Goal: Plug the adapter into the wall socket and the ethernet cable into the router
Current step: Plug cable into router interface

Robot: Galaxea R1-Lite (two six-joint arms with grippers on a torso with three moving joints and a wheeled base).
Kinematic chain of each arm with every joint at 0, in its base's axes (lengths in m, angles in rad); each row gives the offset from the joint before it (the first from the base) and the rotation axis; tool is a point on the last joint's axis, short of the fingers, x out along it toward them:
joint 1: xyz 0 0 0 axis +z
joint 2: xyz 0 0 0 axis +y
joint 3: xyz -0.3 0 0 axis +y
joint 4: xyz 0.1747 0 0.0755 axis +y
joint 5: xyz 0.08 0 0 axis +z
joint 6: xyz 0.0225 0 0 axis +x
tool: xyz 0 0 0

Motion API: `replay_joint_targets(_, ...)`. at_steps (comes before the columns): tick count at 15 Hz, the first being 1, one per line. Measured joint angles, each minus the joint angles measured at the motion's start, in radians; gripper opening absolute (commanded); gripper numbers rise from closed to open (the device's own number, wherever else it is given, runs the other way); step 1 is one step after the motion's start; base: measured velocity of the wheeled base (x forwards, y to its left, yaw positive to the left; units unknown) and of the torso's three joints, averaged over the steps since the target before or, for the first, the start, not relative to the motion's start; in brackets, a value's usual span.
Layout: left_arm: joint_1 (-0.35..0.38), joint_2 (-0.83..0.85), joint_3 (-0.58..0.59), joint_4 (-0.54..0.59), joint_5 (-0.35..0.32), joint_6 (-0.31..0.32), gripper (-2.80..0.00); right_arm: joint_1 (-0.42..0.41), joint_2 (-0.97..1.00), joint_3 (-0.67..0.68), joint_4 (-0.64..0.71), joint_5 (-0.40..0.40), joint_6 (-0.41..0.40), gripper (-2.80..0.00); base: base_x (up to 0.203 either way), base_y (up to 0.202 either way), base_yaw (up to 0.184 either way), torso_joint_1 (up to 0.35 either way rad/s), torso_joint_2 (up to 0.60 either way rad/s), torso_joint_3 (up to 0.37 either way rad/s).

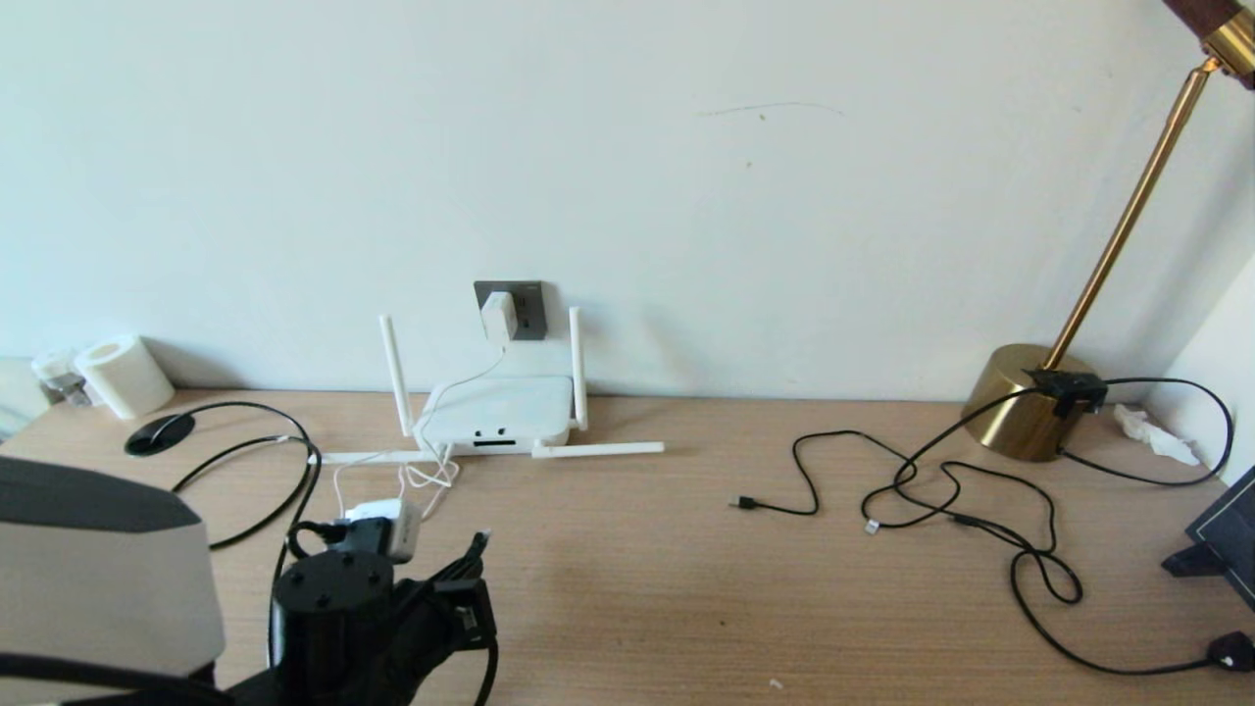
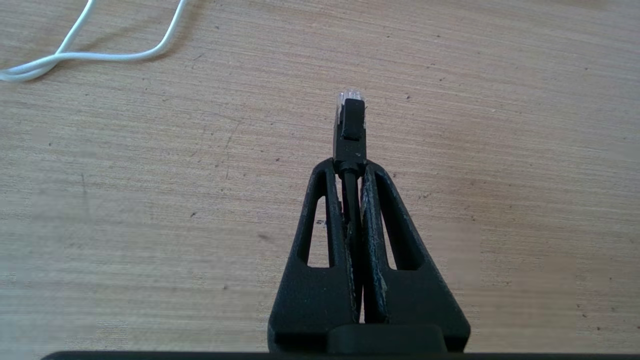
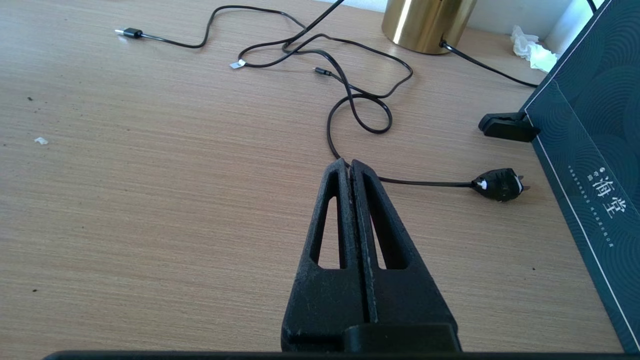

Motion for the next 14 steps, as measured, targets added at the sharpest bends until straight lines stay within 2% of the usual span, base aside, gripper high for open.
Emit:
replay_joint_targets(7,0.0,-0.012,0.007,0.0,-0.009,-0.003,-2.8,0.0,0.0,0.0,0.0,0.0,0.0,-2.8,0.0,0.0,0.0,0.0,0.0,0.0)
replay_joint_targets(14,0.063,0.072,-0.12,0.0,-0.101,0.005,-2.8,0.0,0.0,0.0,0.0,0.0,0.0,-2.8,0.0,0.0,0.0,0.0,0.0,0.0)
